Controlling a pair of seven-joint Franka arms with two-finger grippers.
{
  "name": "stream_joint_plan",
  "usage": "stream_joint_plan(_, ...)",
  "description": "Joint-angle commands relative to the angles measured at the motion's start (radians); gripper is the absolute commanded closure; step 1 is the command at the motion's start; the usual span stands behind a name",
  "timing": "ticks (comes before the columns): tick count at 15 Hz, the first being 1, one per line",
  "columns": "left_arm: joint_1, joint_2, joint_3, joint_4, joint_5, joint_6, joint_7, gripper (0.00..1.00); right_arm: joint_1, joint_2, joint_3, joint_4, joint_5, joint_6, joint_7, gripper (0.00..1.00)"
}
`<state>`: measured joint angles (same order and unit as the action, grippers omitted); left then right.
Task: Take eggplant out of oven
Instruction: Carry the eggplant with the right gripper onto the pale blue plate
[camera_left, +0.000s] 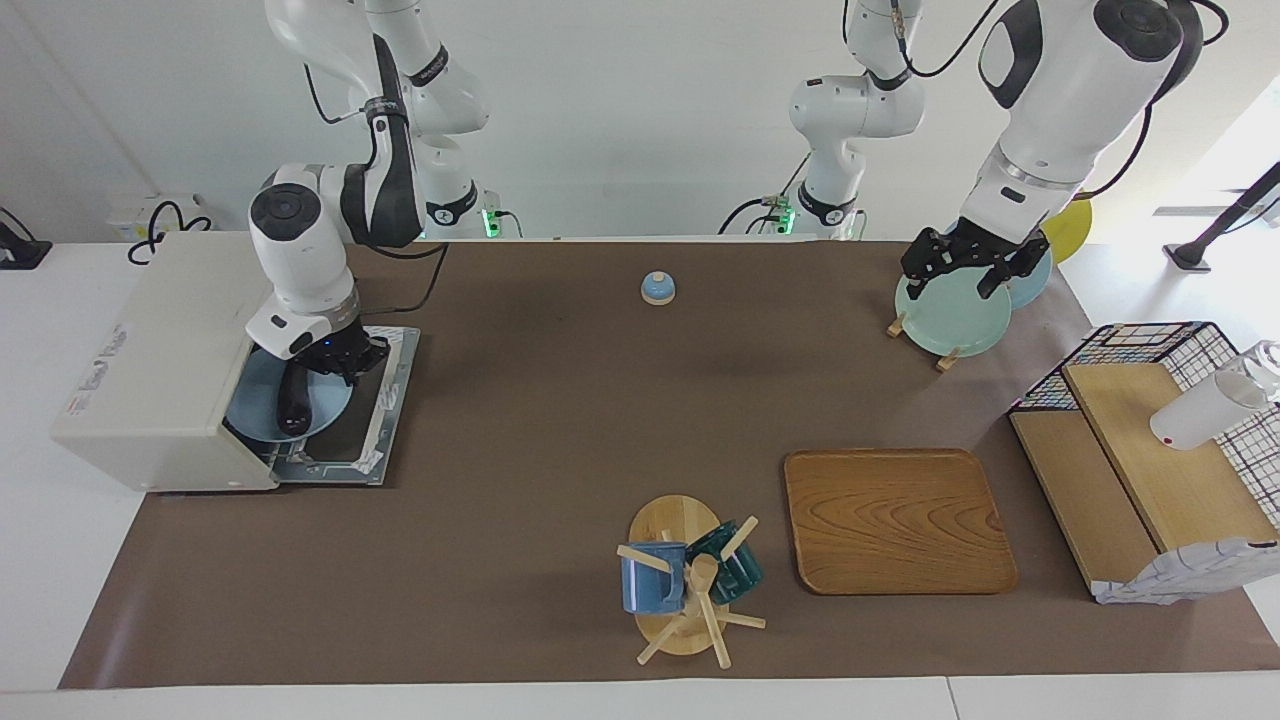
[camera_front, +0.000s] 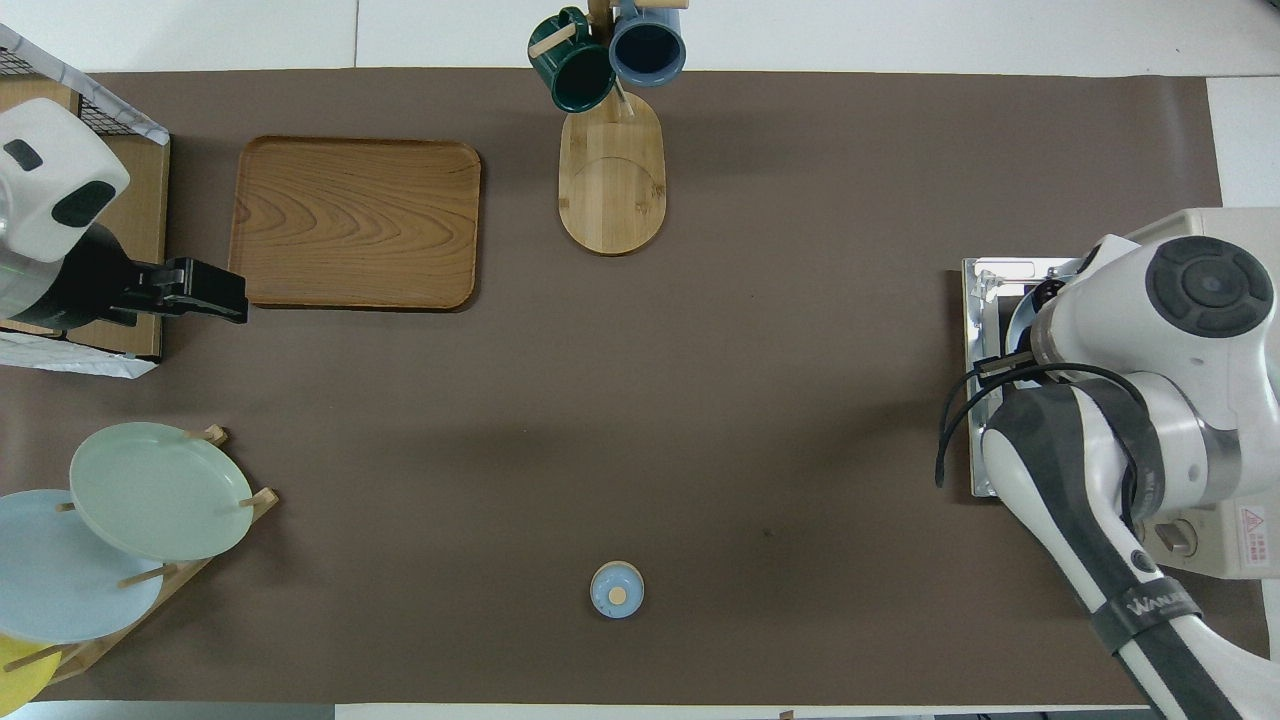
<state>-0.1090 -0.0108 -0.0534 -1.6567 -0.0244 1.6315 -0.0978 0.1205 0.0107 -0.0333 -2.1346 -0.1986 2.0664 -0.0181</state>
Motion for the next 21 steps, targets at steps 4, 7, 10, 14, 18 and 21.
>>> stream_joint_plan(4,0.003,-0.018,-0.003,-0.026,0.015,0.022,0.003,0.00,0.333,0.095,0.004,0.241,0.007,-0.175,0.416,1.00)
stream_joint_plan(7,0.006,-0.015,-0.002,-0.026,-0.009,0.034,0.006,0.00,0.447,0.178,0.013,0.353,0.054,-0.187,0.578,1.00)
stream_joint_plan(10,0.008,-0.006,-0.003,-0.031,-0.014,0.066,0.006,0.00,0.609,0.425,0.018,0.639,0.044,-0.293,0.835,1.00)
stream_joint_plan(14,0.009,0.026,-0.002,-0.034,-0.035,0.123,0.004,0.00,0.682,0.560,0.026,0.754,0.061,-0.178,1.001,1.00)
stream_joint_plan(18,0.009,0.055,-0.002,-0.034,-0.035,0.162,0.006,0.00,0.685,0.562,0.032,0.671,0.126,-0.039,1.027,0.97)
stream_joint_plan(21,0.006,0.065,-0.002,-0.032,-0.035,0.171,0.006,0.00,0.676,0.557,0.032,0.685,0.137,-0.052,1.024,0.64)
